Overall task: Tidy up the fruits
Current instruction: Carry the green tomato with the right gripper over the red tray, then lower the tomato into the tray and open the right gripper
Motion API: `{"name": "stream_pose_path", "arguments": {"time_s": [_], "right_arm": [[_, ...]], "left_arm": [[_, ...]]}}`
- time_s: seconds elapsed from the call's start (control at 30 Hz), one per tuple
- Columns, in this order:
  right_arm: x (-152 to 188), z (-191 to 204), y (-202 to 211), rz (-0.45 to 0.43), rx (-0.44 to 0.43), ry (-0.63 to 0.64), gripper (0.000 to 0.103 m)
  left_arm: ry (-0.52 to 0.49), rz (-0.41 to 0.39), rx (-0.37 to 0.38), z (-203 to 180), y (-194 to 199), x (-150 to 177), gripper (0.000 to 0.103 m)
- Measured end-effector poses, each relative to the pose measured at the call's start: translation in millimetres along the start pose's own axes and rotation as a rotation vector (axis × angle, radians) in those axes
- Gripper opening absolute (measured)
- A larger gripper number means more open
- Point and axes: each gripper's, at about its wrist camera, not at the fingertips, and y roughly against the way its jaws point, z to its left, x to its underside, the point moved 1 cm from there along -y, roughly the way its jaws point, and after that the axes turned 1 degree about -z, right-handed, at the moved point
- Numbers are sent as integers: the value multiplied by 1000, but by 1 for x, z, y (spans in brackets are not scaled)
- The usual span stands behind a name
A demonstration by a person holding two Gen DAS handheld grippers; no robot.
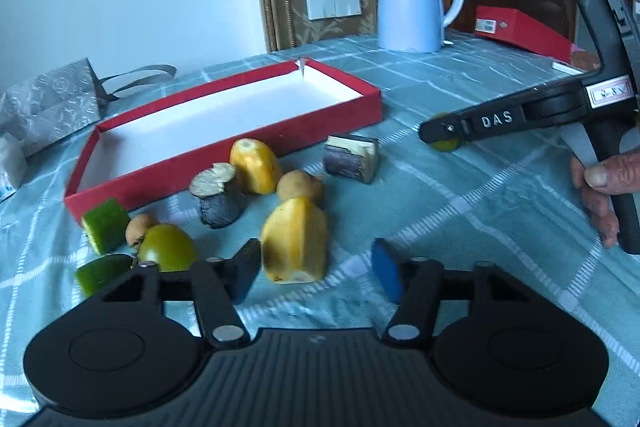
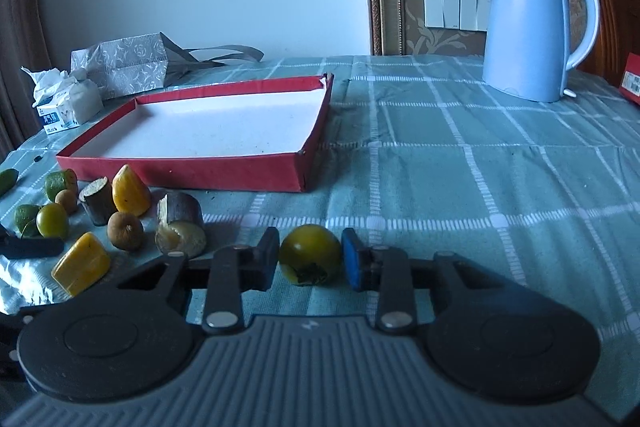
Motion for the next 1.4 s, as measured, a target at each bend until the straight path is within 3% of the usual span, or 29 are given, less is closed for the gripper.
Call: {"name": "stream_pose_path", "arguments": {"time_s": [0.1, 0.43, 0.57, 0.7, 0.93, 1.2, 1.4], "right_arm": [[0, -1, 1, -6, -14, -10, 32], [0, -6, 3, -16, -48, -35, 32], [0, -6, 4, -25, -49, -34, 32], [0, -7, 7, -42, -50, -47, 32], [-9, -7, 18, -94, -58, -56, 32], [-47, 11, 16, -165, -62, 9, 32], [-81, 26, -37, -124, -60, 32, 32]], "left_arm": [[21, -6, -10, 4, -1, -1, 49], [85, 16, -2, 15, -13, -5, 47], [94, 16, -18, 16, -14, -6, 38], [99, 16, -28, 14, -11, -5, 35], [120, -55, -66, 13, 10, -6, 35], [174, -105, -128, 18, 25, 1, 35], [208, -121, -155, 22, 25, 4, 35]]}}
